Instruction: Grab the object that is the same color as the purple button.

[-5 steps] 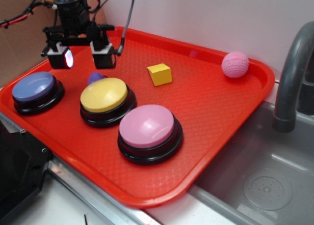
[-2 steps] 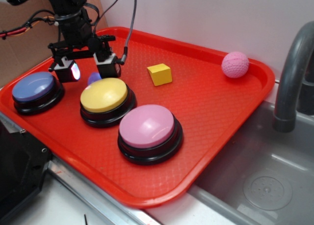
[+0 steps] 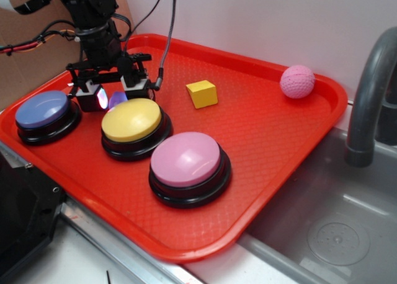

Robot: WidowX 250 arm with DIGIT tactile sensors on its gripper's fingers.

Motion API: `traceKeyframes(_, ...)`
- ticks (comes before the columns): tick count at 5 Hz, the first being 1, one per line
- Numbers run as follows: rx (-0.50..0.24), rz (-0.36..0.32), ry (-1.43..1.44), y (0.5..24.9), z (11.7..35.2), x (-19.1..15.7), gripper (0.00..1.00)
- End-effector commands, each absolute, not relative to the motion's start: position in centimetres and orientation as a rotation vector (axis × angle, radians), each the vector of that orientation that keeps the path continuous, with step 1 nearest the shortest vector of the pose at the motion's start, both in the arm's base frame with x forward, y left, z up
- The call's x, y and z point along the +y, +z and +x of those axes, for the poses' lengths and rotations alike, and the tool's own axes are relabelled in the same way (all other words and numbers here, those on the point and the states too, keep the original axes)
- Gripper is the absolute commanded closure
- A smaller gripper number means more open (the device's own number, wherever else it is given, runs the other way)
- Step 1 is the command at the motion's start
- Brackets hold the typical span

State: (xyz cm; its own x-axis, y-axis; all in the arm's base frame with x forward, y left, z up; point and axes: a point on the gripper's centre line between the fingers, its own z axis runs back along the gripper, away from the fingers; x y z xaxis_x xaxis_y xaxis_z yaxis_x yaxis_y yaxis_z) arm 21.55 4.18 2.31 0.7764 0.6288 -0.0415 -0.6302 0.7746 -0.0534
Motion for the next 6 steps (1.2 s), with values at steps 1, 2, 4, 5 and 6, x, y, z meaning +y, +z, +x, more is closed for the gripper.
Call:
traceKeyframes(1, -0.017, -0.073, 0.669, 3.2, 21.3, 4.5, 1.00)
traceKeyframes(2, -0.023, -0.071, 0.636, 5.2, 21.4, 5.2, 1.00)
traceKeyframes(4, -0.081, -0.064, 0.576, 15.2, 22.9, 7.5, 1.00)
traceKeyframes(5, -0.062, -0.040, 0.476, 19.2, 22.4, 5.8, 1.00)
traceKeyframes(6, -0.060, -0.016, 0.381, 20.9, 19.9, 3.9, 1.00)
